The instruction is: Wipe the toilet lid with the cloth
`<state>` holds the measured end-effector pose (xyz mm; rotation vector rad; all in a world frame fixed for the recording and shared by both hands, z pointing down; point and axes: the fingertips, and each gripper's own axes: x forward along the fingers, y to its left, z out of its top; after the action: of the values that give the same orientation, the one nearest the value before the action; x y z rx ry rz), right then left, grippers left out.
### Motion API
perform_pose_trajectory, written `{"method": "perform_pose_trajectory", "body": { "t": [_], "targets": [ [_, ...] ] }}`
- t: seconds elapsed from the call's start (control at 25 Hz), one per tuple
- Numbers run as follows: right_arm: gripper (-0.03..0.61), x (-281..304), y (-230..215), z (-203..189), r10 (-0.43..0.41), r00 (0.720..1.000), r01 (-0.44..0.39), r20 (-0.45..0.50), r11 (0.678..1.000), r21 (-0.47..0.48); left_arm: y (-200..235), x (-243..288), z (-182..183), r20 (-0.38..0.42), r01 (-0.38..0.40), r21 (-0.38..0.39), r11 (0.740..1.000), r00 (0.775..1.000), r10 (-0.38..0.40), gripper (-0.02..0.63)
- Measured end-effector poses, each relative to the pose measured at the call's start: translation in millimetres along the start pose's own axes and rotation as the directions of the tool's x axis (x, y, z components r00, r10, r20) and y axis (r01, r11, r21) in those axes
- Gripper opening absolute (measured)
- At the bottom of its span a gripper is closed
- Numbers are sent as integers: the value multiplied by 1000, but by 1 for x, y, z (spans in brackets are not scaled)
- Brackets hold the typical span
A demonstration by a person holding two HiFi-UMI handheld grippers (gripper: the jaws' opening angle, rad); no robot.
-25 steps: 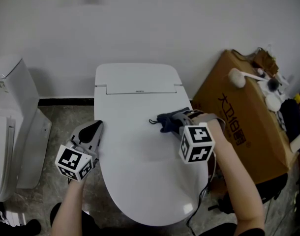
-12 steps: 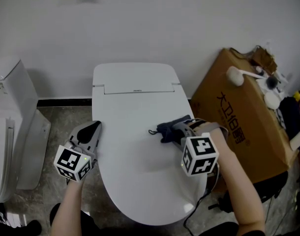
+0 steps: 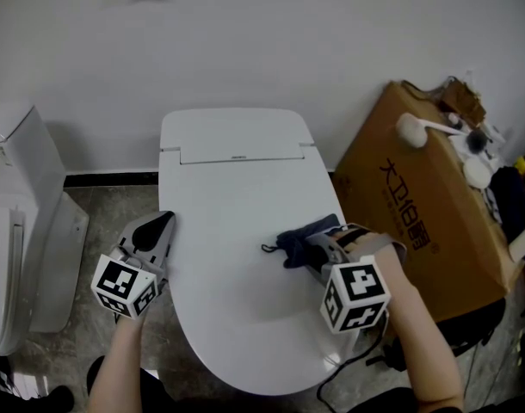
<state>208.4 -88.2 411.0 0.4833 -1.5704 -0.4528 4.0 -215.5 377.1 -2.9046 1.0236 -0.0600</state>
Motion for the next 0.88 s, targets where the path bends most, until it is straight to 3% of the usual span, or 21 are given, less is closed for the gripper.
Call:
{"method": "perform_pose_trajectory", "body": {
  "t": [0.88],
  "targets": [
    [63,-51,75,13,70,997,-71,13,995,68,2,1,1,13,1,-7,1000,1000,-1,15]
  ]
}}
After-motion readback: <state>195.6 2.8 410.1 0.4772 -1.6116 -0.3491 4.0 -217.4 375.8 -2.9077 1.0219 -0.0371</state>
